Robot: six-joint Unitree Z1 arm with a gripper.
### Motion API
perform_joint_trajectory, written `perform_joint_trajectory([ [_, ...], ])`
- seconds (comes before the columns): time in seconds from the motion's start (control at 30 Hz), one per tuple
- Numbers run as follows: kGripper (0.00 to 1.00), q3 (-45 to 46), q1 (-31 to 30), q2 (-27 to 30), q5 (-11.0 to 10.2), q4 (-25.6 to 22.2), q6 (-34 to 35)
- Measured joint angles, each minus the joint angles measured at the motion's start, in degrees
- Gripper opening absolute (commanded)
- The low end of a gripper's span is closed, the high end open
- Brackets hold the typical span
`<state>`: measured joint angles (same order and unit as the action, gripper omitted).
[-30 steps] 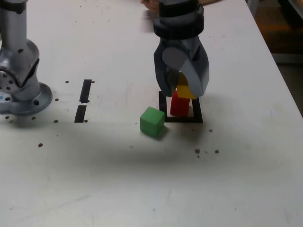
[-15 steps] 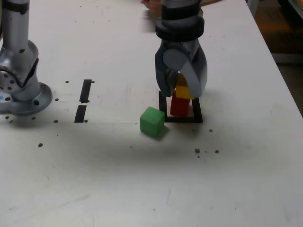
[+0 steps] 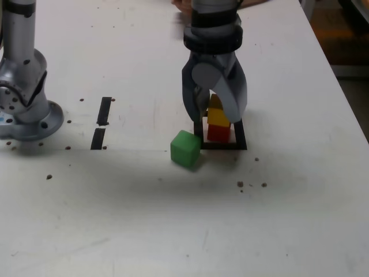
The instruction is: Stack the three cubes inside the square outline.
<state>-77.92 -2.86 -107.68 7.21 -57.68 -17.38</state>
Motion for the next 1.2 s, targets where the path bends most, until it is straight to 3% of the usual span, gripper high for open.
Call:
perform_joint_trajectory([
  [0.2,0.94,0.3,0.0,0.0,0.0,0.9,-0.1],
  [0.3,0.99,0.5,0.0,0.5,-0.4,0.9,-0.8],
  [0.57,1.00,3.2,-0.6,7.6,-3.3,-2.8,-1.3],
  [0.8,1.00,7.7,-3.9,13.1,-4.0,-4.3,-1.4],
  [1.0,1.00,12.7,-8.5,15.4,-3.9,-1.9,-1.5],
  [1.2,1.00,18.9,-11.0,16.3,-2.3,3.8,-1.5],
])
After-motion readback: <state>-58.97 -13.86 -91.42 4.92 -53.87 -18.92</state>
